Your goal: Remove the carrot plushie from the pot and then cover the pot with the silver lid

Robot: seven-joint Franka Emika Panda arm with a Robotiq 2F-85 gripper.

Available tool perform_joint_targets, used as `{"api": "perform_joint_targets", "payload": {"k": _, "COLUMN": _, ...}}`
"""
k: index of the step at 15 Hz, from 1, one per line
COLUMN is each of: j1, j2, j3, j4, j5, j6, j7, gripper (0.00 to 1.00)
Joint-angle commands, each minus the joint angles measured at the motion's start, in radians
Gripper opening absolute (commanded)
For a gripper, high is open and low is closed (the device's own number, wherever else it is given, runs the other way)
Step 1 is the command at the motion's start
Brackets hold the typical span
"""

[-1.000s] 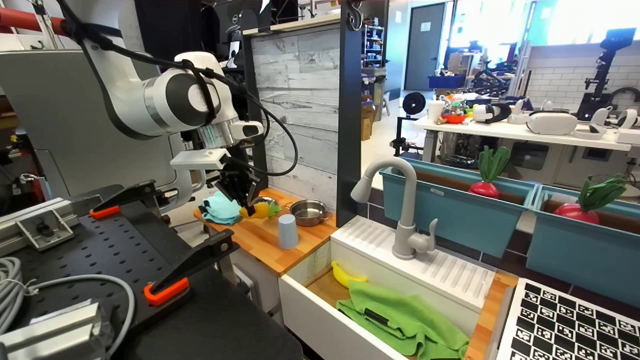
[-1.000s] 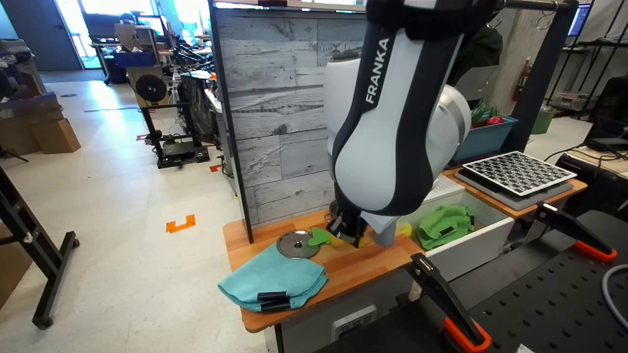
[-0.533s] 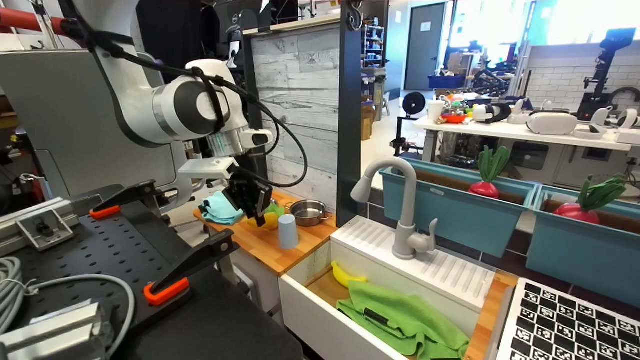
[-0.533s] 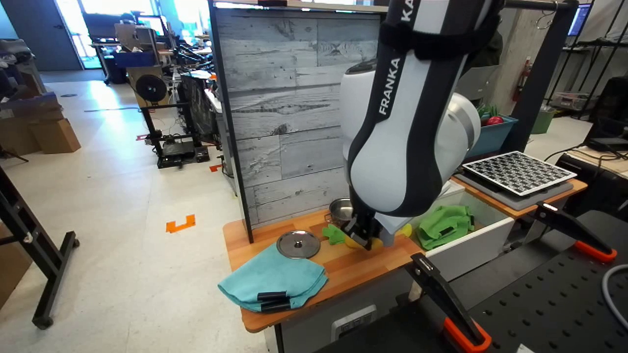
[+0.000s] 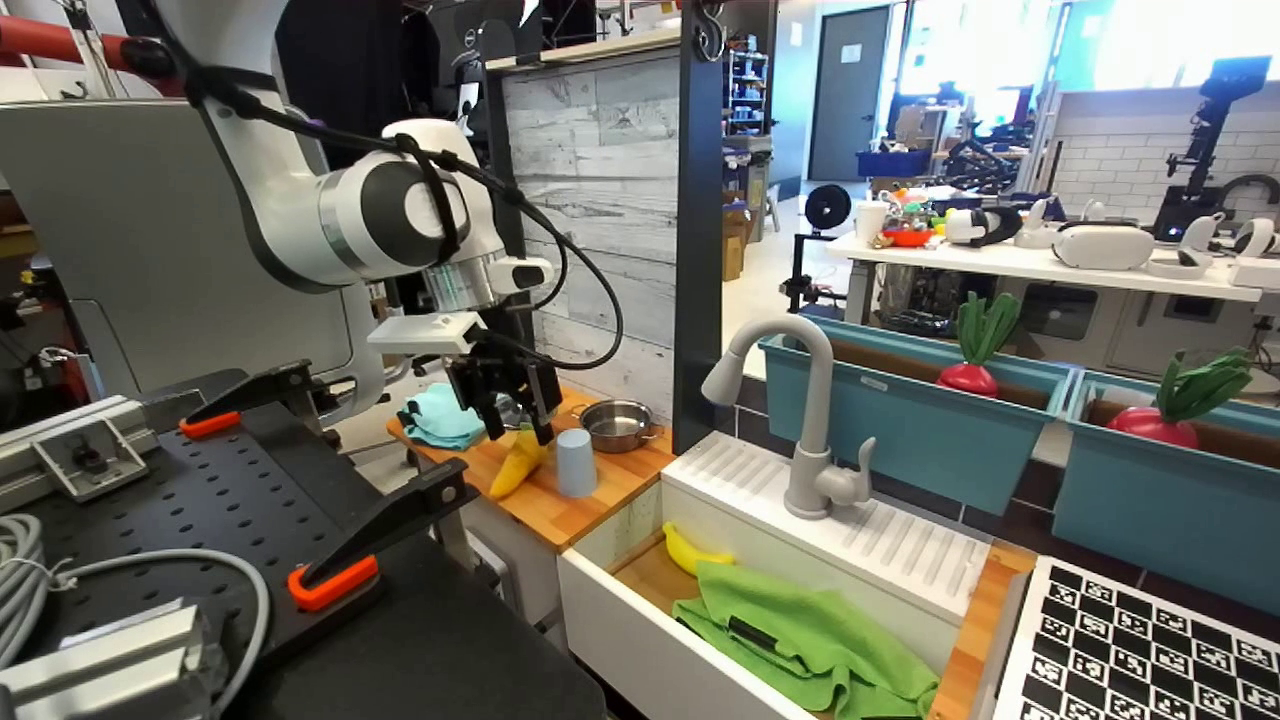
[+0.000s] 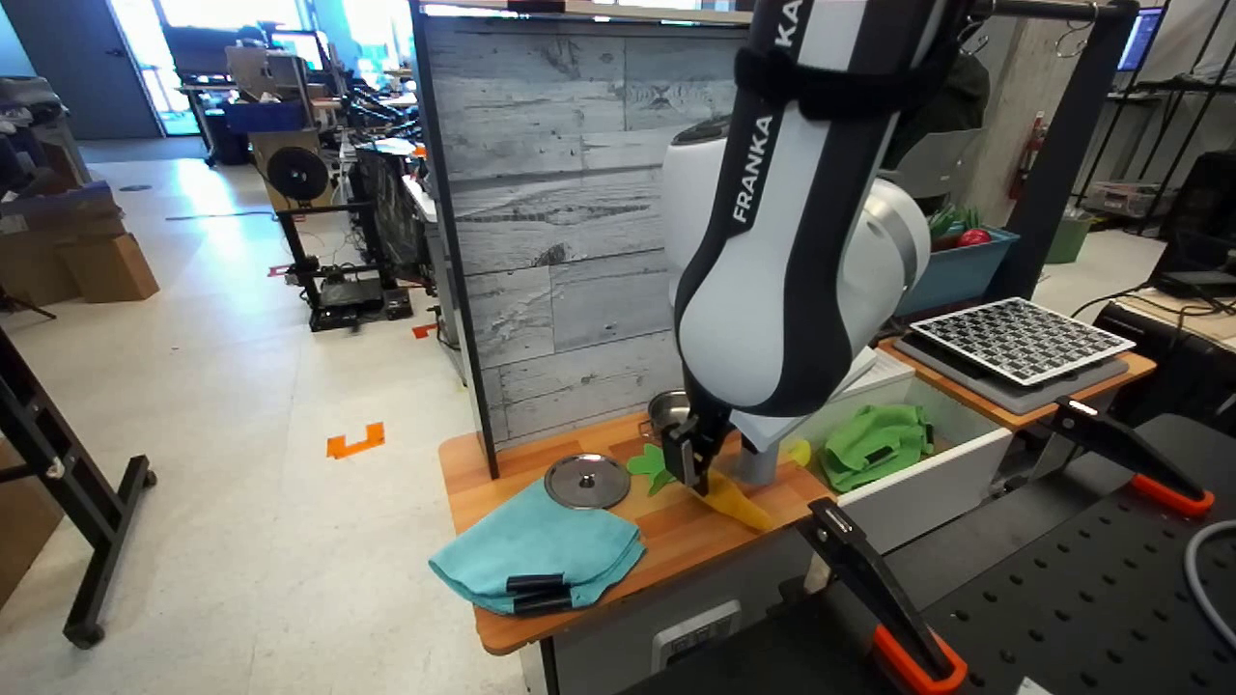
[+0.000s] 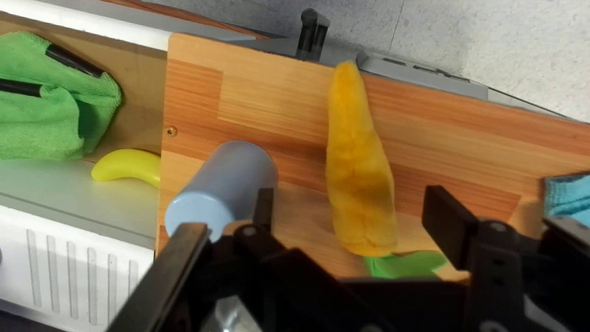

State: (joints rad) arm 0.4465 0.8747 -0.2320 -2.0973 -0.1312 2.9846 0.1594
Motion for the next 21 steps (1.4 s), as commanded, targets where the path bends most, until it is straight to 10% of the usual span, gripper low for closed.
{"api": "perform_joint_targets", "payload": {"k": 1, "j1": -0.027, "j2": -0.027, "j3": 0.024, "j4": 0.014, "j5": 0.001, "j6": -0.04, "j7": -0.009, "gripper": 1.0}}
{"api": "perform_joint_targets", "payload": {"k": 15, "j1": -0.221, "j2": -0.025, "j3": 0.287, "j4": 0.151, "j5": 0.009, "j6": -0.106, "j7": -0.187, "gripper": 1.0}}
{"api": "perform_joint_targets", "payload": {"k": 21, "j1": -0.241, "j2": 0.04, "j3": 0.299, "j4": 0.265, "j5": 0.011, "j6": -0.184, "j7": -0.186, "gripper": 1.0}}
